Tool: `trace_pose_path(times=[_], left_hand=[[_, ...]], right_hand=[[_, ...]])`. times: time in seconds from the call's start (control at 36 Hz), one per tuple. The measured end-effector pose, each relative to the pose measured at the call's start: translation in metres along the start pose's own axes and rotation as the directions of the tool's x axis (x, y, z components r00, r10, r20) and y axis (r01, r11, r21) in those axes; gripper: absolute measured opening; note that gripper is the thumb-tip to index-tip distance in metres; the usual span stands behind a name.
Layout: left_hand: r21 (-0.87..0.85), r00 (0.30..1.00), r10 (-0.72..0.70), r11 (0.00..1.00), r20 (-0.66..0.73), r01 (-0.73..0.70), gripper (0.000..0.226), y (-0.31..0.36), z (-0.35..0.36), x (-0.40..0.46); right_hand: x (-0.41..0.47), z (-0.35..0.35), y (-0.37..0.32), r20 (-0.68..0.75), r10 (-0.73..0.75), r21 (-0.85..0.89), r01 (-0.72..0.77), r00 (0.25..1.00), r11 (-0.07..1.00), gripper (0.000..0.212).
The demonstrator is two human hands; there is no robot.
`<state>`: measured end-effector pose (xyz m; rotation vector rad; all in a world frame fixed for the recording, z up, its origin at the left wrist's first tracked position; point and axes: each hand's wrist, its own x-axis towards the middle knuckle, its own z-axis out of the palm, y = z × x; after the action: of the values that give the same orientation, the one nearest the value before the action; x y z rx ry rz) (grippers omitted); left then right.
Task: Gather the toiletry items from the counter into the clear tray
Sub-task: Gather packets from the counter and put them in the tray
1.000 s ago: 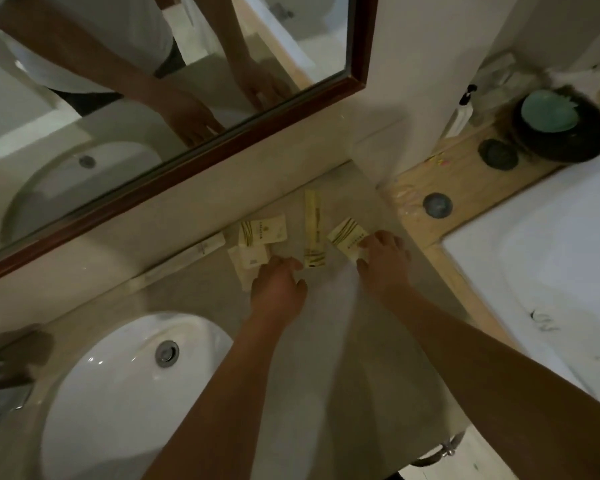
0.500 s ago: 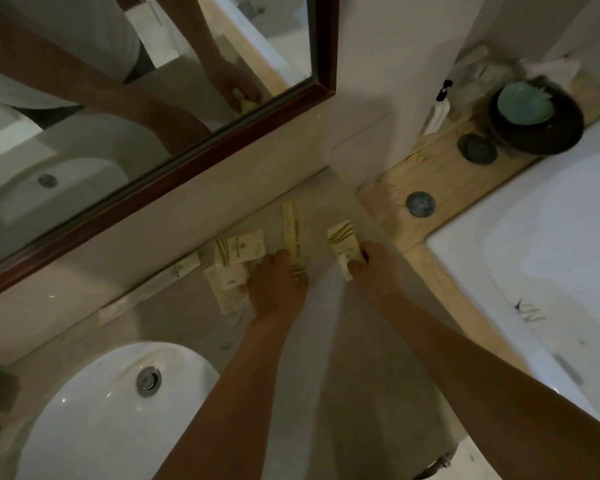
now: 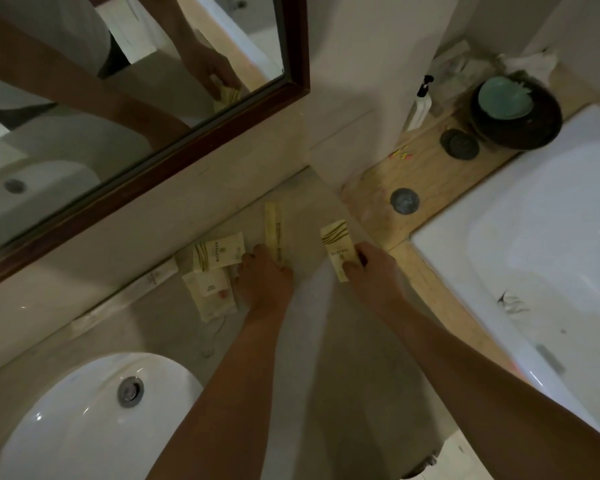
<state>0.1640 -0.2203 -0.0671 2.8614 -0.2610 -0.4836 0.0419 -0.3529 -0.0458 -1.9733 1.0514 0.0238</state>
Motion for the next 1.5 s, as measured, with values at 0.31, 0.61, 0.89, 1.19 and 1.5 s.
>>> trace_pose_path(times=[0.31,0.61,0.89,1.19,1.5], left_hand=[[-0.171,0.99,-0.048,0.983,0.133,0.07,0.046,-0.017,-0.012,-0.013],[-0.468,0.977,0.012,0.879,0.215,0.092,0.045,-0.082,-0.094,-0.056],[-0.578,0.991,-0.024,0.81,0.128,0.094,0.044,-0.231,-0.189,-0.117],[-0.566,0.985,-0.161,0.807,0.058,0.166,0.041,-0.495,-0.227,-0.211],[-0.539,0.95,-0.302,0.787,0.085,0.299,0.039,-0.737,-0.244,-0.297]], right_hand=[[-0.019,-0.009,-0.007,0.0,0.016,0.128,-0.016,1.0,0.992,0.028],[-0.068,0.014,-0.072,0.048,-0.186,0.163,0.176,0.981,0.971,0.027],[-0.154,0.086,-0.159,0.184,-0.372,0.082,0.363,0.91,0.928,0.032],[-0.322,0.266,-0.238,0.423,-0.504,0.028,0.545,0.753,0.838,0.024],[-0.471,0.431,-0.286,0.62,-0.441,-0.078,0.61,0.649,0.788,0.028]])
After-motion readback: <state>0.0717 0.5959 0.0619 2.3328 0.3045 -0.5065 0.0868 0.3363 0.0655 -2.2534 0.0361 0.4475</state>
